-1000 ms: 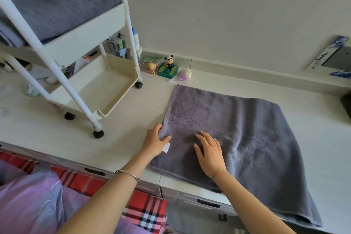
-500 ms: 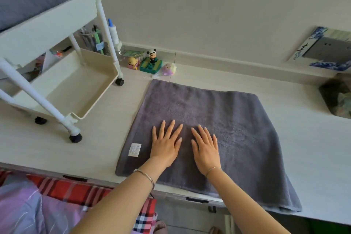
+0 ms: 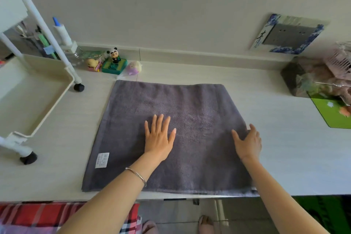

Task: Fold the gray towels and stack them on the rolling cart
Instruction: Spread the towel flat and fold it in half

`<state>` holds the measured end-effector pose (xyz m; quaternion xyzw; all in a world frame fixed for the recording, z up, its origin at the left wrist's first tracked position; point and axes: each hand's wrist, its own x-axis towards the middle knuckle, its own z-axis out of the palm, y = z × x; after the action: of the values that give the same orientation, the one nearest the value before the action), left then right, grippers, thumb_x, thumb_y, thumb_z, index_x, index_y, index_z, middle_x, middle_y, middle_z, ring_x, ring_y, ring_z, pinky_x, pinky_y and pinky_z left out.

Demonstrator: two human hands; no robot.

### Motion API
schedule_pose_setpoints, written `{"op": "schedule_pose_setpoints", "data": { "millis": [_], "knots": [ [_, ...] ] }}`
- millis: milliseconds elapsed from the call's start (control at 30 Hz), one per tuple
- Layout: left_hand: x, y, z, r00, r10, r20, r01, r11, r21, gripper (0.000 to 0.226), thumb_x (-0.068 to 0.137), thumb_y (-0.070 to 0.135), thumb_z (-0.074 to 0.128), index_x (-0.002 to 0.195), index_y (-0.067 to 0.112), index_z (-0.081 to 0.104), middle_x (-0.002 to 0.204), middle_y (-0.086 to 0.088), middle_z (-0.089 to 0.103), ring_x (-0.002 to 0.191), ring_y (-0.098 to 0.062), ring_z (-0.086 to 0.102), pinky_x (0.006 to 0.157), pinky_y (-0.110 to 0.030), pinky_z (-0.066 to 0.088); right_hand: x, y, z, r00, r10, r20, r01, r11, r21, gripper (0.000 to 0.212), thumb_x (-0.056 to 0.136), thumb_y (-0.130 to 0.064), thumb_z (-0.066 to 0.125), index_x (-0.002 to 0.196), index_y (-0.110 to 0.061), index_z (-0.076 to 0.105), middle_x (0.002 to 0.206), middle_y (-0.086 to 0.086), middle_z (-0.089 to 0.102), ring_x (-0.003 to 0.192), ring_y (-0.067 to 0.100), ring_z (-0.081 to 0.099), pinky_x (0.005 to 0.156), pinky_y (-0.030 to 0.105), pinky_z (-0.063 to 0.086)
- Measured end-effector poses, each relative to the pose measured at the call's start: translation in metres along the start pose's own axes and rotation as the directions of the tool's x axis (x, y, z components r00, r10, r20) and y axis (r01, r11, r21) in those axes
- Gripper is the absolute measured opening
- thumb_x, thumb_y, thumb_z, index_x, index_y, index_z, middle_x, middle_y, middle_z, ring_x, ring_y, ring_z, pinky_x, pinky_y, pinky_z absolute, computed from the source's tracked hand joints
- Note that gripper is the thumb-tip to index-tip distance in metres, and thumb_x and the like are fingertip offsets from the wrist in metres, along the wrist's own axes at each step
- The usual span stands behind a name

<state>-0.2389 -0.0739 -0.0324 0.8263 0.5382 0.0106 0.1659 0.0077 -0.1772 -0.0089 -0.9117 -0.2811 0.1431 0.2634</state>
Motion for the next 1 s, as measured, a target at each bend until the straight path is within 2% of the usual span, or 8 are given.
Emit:
{"op": "schedule_pose_setpoints", "data": {
  "millis": [133,267,333,433,567,700,867,1000],
  "knots": [
    [0.002,0.007,0.017,0.999,0.032,-0.032,-0.031,0.999,0.022,0.086,0.079,0.061,-0.029,0.151,0.027,0.002,0.16,-0.002,-0.001,0.147,-0.025,-0.006,0.115,-0.049,-0.008,-0.002,-0.018,0.002,0.975,-0.209,0.071,0.206,0.977,0.051,0.043,0.088,-0.018,0.062,0.129,-0.009,0.053,0.124,0.012,0.058,0.113,0.031,0.054,0.096,0.036,0.042],
    [0.0,0.004,0.023,0.992,0.025,-0.125,-0.023,1.0,0.014,0.077,0.091,0.056,-0.014,0.147,0.025,0.029,0.155,-0.004,0.025,0.144,-0.028,0.019,0.115,-0.052,0.01,-0.026,-0.025,0.019,0.795,-0.445,0.413,0.511,0.858,-0.059,0.042,0.094,-0.034,0.053,0.134,-0.022,0.051,0.127,-0.001,0.047,0.113,0.021,0.053,0.096,0.031,0.043],
    [0.002,0.008,0.024,0.992,0.013,-0.128,-0.012,1.0,0.003,0.072,0.094,0.055,-0.007,0.146,0.025,0.032,0.154,-0.004,0.028,0.144,-0.027,0.022,0.115,-0.051,0.012,-0.021,-0.024,0.017,0.787,-0.397,0.473,0.476,0.878,-0.056,0.039,0.097,-0.038,0.044,0.133,-0.026,0.053,0.119,-0.006,0.045,0.107,0.016,0.054,0.093,0.024,0.041],
    [0.001,0.006,0.026,0.988,0.015,-0.155,-0.014,1.0,0.006,0.069,0.095,0.054,-0.006,0.147,0.026,0.03,0.155,-0.003,0.026,0.144,-0.026,0.02,0.116,-0.05,0.01,-0.006,-0.028,0.009,0.876,-0.367,0.314,0.372,0.927,0.045,0.031,0.098,-0.033,0.043,0.12,-0.024,0.063,0.11,-0.006,0.048,0.102,0.016,0.056,0.087,0.019,0.037],
    [0.002,0.005,0.028,0.986,0.007,-0.167,-0.005,1.0,0.011,0.066,0.096,0.053,-0.002,0.147,0.027,0.031,0.155,-0.002,0.027,0.145,-0.025,0.019,0.117,-0.049,0.01,0.023,-0.027,0.009,0.934,-0.312,0.174,0.292,0.948,0.129,0.023,0.091,-0.028,0.058,0.109,-0.016,0.066,0.113,0.003,0.054,0.095,0.021,0.057,0.094,0.034,0.044],
    [0.003,0.006,0.028,0.976,0.015,-0.218,-0.014,1.0,0.005,0.058,0.096,0.049,0.015,0.141,0.025,0.043,0.149,-0.005,0.039,0.14,-0.029,0.031,0.114,-0.051,0.017,0.048,-0.024,0.014,0.968,-0.148,0.2,0.11,0.976,0.191,0.014,0.086,-0.025,0.065,0.095,-0.014,0.065,0.101,0.008,0.064,0.084,0.02,0.058,0.087,0.035,0.048],
    [0.025,0.024,0.016,0.947,-0.143,-0.288,0.126,0.989,-0.074,0.051,0.092,0.048,0.023,0.101,0.016,0.062,0.11,-0.011,0.058,0.104,-0.036,0.054,0.096,-0.059,0.038,0.059,-0.024,0.024,0.961,-0.078,0.264,0.048,0.992,0.12,0.019,0.078,-0.03,0.075,0.085,-0.013,0.071,0.078,0.002,0.065,0.075,0.016,0.058,0.076,0.028,0.048],
    [0.023,0.033,0.032,0.948,-0.148,-0.283,0.158,0.987,0.015,0.049,0.092,0.046,0.028,0.112,0.013,0.059,0.122,-0.013,0.056,0.118,-0.038,0.049,0.102,-0.064,0.03,0.063,-0.022,0.028,0.956,-0.114,0.27,0.094,0.992,0.086,0.013,0.079,-0.027,0.073,0.071,-0.016,0.071,0.078,0.007,0.069,0.07,0.018,0.058,0.067,0.024,0.043]
  ]
}}
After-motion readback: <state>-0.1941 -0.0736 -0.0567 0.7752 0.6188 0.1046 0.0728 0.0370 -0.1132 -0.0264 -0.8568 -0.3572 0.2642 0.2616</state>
